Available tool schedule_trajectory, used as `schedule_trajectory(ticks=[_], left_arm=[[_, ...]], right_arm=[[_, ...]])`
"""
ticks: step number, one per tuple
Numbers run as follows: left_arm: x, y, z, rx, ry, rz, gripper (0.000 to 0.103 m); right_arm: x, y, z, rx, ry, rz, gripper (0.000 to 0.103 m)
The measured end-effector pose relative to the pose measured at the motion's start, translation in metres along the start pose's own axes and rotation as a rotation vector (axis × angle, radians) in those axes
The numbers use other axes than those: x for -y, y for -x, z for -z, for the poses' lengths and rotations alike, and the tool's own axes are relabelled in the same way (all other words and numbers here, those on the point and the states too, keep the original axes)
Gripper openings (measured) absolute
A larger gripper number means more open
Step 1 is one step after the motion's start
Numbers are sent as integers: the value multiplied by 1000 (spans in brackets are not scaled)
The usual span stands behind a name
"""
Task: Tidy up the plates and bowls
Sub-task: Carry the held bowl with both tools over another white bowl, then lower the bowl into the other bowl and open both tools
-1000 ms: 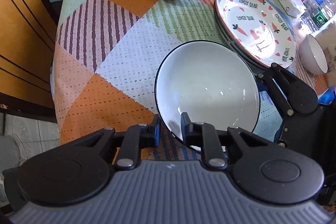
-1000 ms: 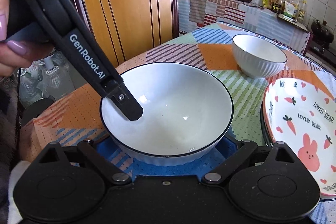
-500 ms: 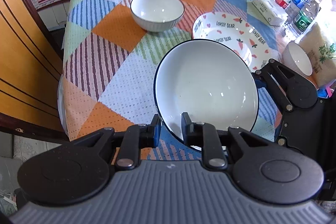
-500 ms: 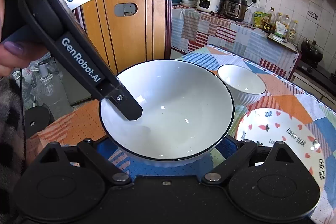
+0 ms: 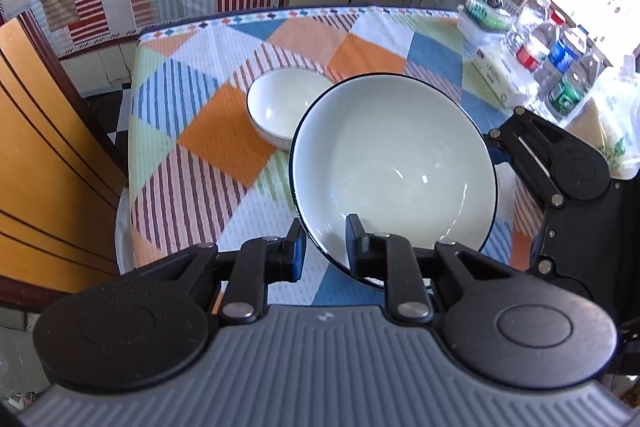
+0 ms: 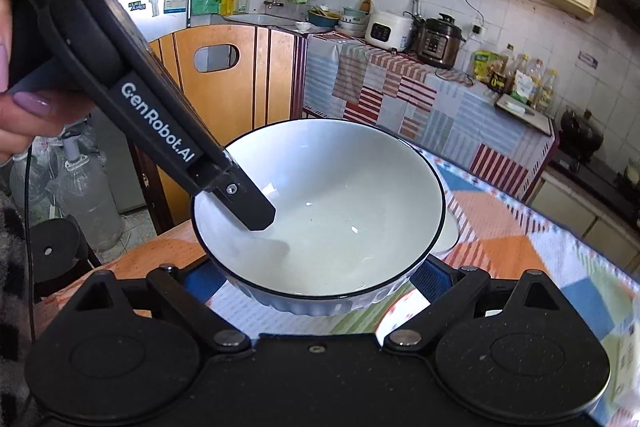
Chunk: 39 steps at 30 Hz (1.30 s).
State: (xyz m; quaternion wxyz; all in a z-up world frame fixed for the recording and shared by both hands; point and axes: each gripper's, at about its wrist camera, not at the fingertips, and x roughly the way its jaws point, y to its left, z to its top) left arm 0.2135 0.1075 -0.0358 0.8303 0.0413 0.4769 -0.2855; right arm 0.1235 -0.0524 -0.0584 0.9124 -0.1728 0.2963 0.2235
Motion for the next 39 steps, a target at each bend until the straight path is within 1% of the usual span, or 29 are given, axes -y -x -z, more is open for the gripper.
schedule_trajectory(ticks=[4, 9, 15, 18, 21, 26, 29, 30, 32, 34, 37, 39], left_arm=[[-6, -10, -26, 7, 35, -3, 19], [-14, -38, -54, -1, 62, -43, 19], [-26, -84, -79, -45, 64, -92, 19], [-32, -104, -88, -79, 77, -97, 19], [-40, -121, -93, -90, 100, -105, 19], [-48, -139, -93, -92, 124, -129, 19], [-52, -153, -93, -119, 145, -155, 19], [-51, -158, -93, -141, 137, -166, 18], [-53, -164, -96, -164, 149, -177, 18], [-54, -167, -100, -167, 155, -178, 18], [-52, -172, -104, -172, 144, -195, 18], [-55, -176, -105, -184, 161, -193, 18]], right_arm=[[22, -8, -17, -17, 38, -13, 98], [52, -38, -28, -44, -4, -37, 98], [73, -81, -29, -93, -31, -33, 98], [82, -98, -29, -143, -76, -44, 98], [85, -112, -30, -174, -62, -27, 98], [89, -132, -28, -217, -60, -34, 98], [91, -143, -23, -226, -78, -42, 98], [91, -146, -21, -232, -83, -44, 98], [89, -155, -18, -250, -70, -33, 97], [88, -161, -16, -258, -72, -12, 97], [94, -165, -16, -258, -130, 0, 98], [92, -166, -16, -260, -127, 11, 101]])
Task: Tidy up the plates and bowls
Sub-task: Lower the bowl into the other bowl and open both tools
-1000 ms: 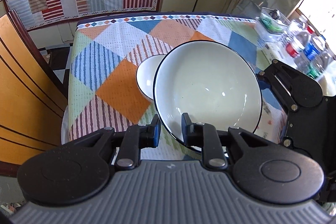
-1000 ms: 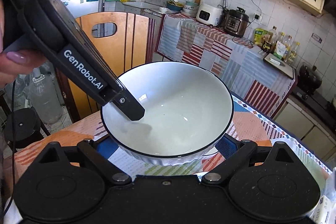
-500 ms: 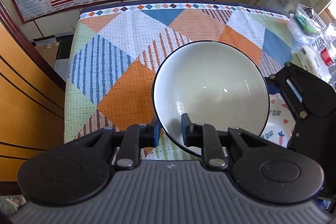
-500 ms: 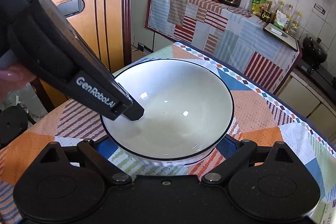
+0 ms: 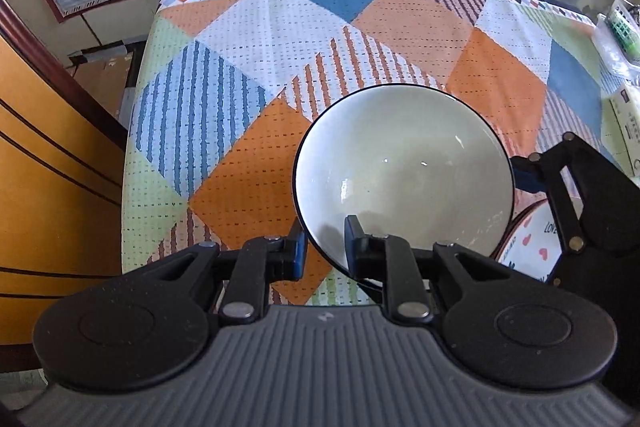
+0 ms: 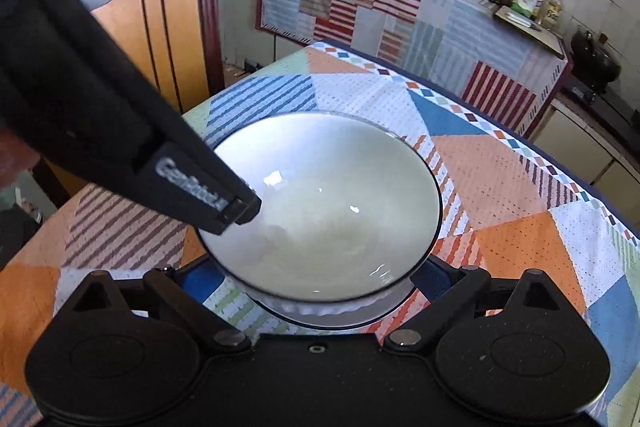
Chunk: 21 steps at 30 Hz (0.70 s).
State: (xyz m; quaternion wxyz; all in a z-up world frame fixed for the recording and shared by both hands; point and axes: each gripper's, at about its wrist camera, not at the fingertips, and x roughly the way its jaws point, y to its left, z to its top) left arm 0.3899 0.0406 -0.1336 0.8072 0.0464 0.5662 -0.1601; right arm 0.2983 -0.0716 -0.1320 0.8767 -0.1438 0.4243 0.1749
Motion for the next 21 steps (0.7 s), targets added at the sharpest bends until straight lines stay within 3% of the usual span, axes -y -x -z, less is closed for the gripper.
schedule_trajectory(ticks=[6, 12, 21], left_arm=[[-3, -5, 5, 1, 46, 21, 18], [-13, 9, 10, 6, 114, 63, 32], [-11, 54, 19, 32, 68, 93, 36]], right_arm=[[-1, 0, 2, -15, -27, 31, 103], [9, 15, 9, 19, -149, 22, 102], [15, 55, 11, 51, -213, 40, 102]])
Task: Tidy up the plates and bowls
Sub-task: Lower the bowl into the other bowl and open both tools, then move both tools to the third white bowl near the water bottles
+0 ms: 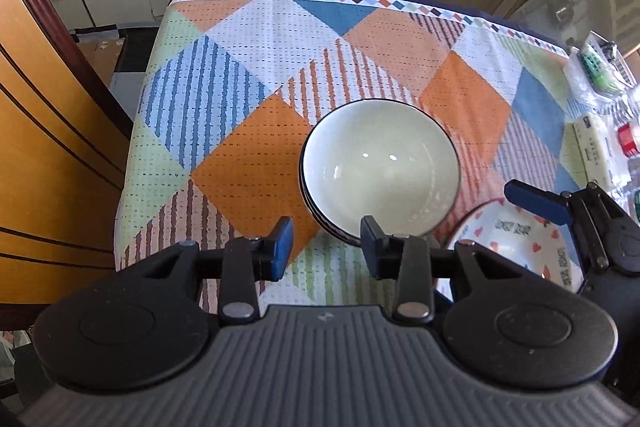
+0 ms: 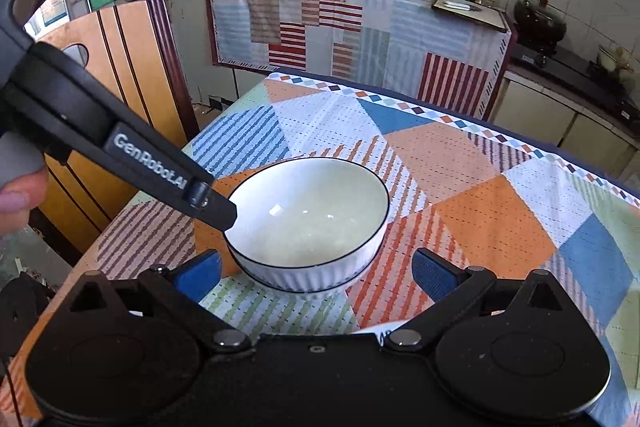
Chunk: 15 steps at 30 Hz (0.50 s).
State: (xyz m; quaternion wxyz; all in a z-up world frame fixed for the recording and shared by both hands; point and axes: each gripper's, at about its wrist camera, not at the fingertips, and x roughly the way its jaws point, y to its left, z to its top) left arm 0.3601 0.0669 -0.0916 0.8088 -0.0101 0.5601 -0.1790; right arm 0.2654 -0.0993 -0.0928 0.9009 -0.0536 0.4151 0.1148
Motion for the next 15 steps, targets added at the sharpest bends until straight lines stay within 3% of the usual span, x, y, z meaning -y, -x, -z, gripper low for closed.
schedule_trajectory(ticks=[15], left_arm=[[46, 78, 41, 24, -211, 17, 41]], right_arm=[[11, 75, 21, -91, -34, 121, 102]])
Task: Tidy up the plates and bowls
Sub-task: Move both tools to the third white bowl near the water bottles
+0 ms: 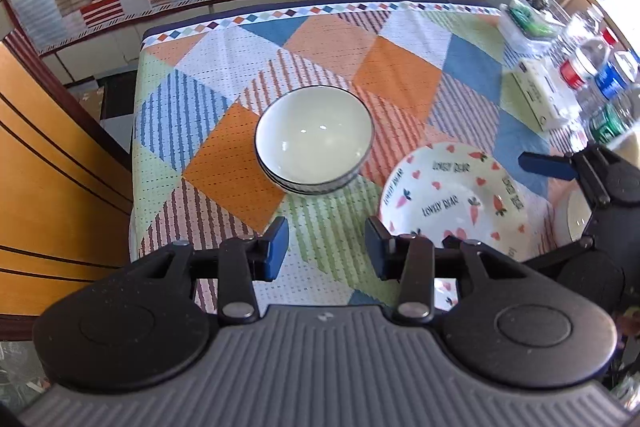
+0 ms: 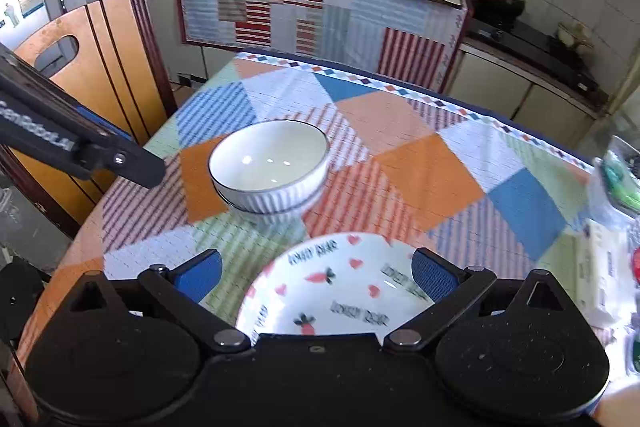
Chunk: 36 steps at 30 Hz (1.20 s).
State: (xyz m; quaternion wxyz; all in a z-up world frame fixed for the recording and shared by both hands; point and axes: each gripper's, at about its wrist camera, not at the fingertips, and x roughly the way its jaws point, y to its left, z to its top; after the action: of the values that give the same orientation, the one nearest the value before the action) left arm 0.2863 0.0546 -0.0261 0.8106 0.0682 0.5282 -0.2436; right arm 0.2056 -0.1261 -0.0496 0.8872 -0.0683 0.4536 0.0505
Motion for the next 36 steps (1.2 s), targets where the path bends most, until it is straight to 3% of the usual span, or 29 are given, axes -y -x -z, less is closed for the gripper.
schedule_trajectory(ticks=[7, 14, 32, 36], left_arm=[[23, 19, 18, -19, -67, 17, 53], [48, 29, 40, -39, -136, 22, 63], [148, 0, 56, -103, -335, 103, 68], [173, -14, 50, -94, -346, 140, 68]], right_arm=[[21, 28, 26, -17, -43, 76, 102], [36, 53, 54, -14, -117, 90, 102], [79, 95, 147, -82, -190, 212, 102], [92, 91, 169, -113, -205, 280, 102]])
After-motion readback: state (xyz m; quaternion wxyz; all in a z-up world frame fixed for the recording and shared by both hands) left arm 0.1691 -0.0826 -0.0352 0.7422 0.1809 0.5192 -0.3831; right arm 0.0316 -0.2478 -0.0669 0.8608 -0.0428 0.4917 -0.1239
